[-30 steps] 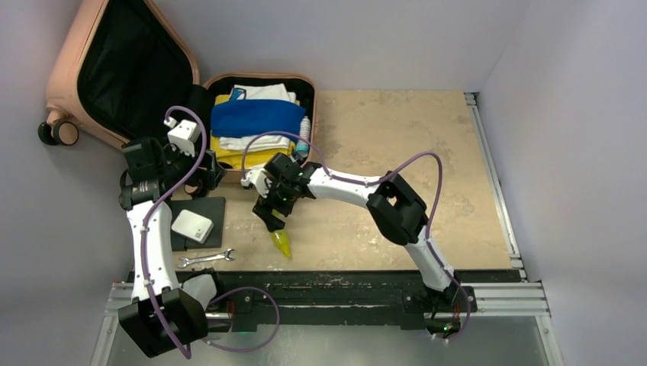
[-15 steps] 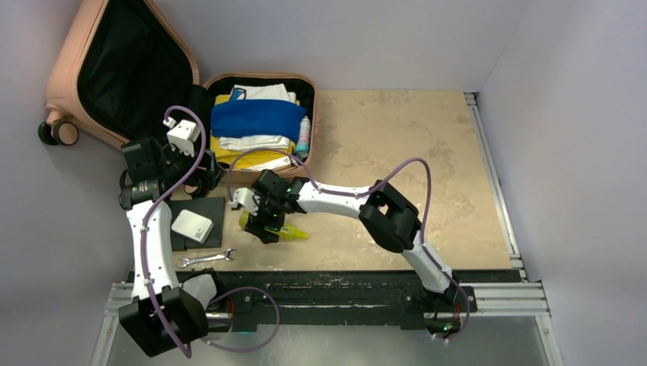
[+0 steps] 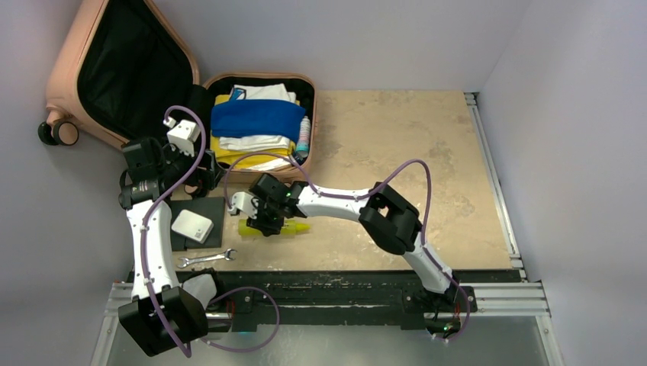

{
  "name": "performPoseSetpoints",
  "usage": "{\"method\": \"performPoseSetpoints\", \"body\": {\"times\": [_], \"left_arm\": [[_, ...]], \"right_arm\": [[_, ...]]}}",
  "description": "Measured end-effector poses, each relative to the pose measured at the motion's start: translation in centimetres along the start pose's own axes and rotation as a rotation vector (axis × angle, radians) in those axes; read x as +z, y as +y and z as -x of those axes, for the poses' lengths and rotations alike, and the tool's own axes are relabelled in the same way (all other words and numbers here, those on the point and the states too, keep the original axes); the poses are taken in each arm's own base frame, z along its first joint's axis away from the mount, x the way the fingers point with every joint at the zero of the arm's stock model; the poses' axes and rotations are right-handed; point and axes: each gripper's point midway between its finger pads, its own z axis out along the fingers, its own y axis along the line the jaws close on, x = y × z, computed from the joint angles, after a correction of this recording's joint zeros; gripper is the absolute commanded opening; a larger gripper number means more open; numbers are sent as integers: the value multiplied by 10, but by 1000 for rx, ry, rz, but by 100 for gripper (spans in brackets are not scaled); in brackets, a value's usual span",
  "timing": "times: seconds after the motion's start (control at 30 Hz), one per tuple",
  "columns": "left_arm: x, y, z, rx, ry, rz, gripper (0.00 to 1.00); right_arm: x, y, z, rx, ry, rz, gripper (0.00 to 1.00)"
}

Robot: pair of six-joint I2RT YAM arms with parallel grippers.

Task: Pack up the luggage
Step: Pick up the personal item from the center of the board, then place the personal item in the luggage.

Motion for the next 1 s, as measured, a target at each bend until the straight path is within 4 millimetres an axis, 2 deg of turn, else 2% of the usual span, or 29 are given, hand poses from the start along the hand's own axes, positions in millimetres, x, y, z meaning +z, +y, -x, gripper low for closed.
{"method": "performPoseSetpoints", "body": {"times": [0.23, 0.37, 0.43, 0.57, 0.63, 0.77, 0.87, 1.0], "left_arm": [[0, 0, 0, -1, -1, -2, 99], [0, 0, 0, -3, -2, -1, 99], [-1, 1, 0, -3, -3, -1, 99], [-1, 1, 0, -3, -3, -1, 99], [-1, 1, 0, -4, -3, -1, 99], [-1, 1, 0, -4, -3, -1, 99], [-1, 1, 0, -5, -3, 0, 99], [-1, 2, 0, -7, -4, 2, 99]], "right_arm": [[-3, 1, -2, -34, 11, 9, 21], [-16, 8, -2, -37, 23, 41, 20], [-31, 8, 7, -38, 2, 45, 20], [-73, 6, 44, -56, -105, 23, 19], [-97, 1, 64, -65, -166, 2, 19], [-131, -16, 92, -56, -257, -41, 13], [-146, -32, 102, -27, -296, -70, 8], [-163, -65, 98, 72, -331, -87, 8]]}}
